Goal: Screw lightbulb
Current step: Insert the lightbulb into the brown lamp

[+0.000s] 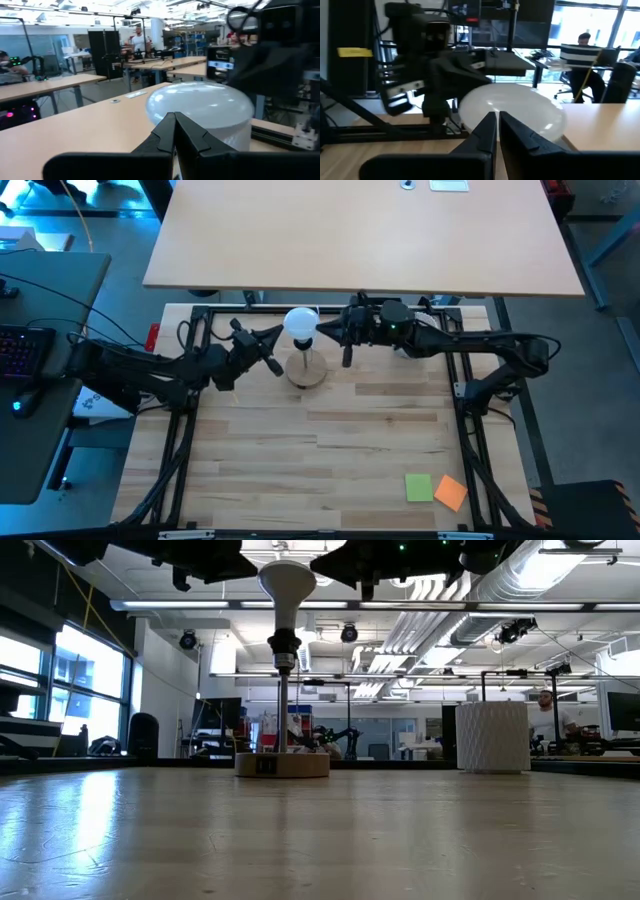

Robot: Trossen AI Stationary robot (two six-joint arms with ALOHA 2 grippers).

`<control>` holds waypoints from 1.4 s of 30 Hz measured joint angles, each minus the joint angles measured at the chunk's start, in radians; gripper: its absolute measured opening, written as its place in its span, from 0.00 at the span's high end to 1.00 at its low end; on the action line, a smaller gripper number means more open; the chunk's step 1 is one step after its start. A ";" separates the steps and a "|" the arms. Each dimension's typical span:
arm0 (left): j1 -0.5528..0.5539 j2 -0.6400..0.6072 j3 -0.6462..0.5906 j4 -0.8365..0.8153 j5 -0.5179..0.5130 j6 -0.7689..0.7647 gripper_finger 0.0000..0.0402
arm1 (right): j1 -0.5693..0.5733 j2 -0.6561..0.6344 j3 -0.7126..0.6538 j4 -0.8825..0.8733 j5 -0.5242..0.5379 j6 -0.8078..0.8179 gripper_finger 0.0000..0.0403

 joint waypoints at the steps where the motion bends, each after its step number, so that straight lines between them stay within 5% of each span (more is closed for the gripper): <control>1: 0.005 0.000 0.000 0.001 0.000 0.000 1.00 | 0.008 0.003 0.000 0.007 0.000 0.000 0.96; 15: -0.009 -0.073 0.000 -0.019 -0.023 0.103 1.00 | 0.090 -0.033 0.000 0.001 0.007 -0.153 0.96; 23: -0.058 -0.061 0.000 -0.063 0.060 0.052 1.00 | 0.029 -0.049 0.000 -0.077 0.224 -0.063 0.96; 30: -0.001 -0.016 0.000 -0.051 0.052 0.027 1.00 | -0.005 0.001 0.000 -0.029 0.096 0.039 0.96; 42: 0.100 -0.011 0.000 -0.110 0.056 0.001 1.00 | 0.077 0.017 0.000 0.022 0.052 0.004 0.96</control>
